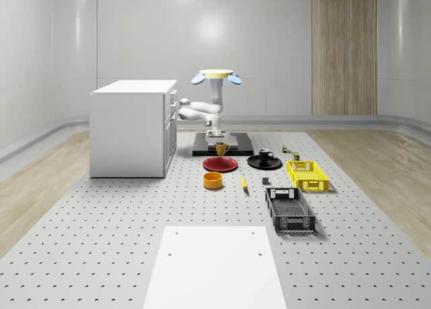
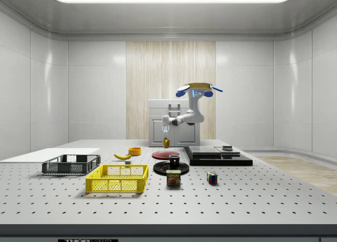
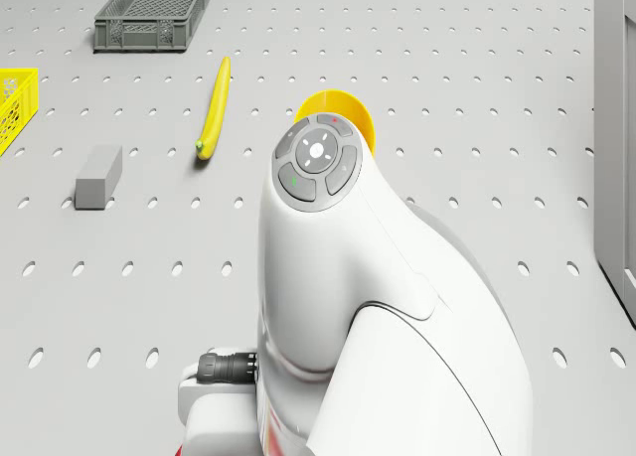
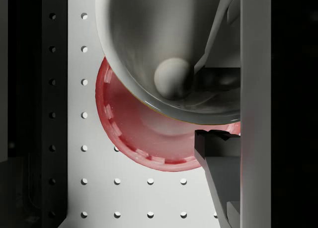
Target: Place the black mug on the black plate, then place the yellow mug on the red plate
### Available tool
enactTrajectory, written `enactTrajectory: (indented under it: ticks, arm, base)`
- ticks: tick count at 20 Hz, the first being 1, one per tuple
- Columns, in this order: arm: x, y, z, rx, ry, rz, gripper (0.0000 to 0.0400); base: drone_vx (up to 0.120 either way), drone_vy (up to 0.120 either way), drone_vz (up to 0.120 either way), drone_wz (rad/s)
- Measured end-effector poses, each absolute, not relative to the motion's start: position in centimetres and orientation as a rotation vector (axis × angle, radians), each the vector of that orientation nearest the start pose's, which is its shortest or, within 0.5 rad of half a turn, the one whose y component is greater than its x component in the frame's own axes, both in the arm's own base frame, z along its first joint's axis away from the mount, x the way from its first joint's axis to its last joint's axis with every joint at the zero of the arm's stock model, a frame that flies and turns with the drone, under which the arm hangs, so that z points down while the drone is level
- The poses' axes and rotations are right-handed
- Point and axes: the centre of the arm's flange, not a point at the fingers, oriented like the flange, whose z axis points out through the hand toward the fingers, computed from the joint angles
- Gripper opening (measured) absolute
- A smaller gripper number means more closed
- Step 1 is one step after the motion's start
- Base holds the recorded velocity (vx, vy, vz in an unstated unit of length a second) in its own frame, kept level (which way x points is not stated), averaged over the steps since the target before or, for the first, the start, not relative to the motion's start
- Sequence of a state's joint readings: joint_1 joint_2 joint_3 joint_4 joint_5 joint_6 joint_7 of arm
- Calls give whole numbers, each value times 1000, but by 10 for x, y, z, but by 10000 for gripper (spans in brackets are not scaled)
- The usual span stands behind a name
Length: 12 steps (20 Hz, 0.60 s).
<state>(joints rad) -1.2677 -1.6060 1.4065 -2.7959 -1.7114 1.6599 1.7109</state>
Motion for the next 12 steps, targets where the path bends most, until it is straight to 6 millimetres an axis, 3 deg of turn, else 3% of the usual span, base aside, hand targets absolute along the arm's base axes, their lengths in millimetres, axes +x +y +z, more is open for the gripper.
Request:
enactTrajectory:
  ticks: [12]
  arm:
    - [331, 0, 534, 1, -2, 786, 110]
  base:
    - [0, 0, 0, 0]
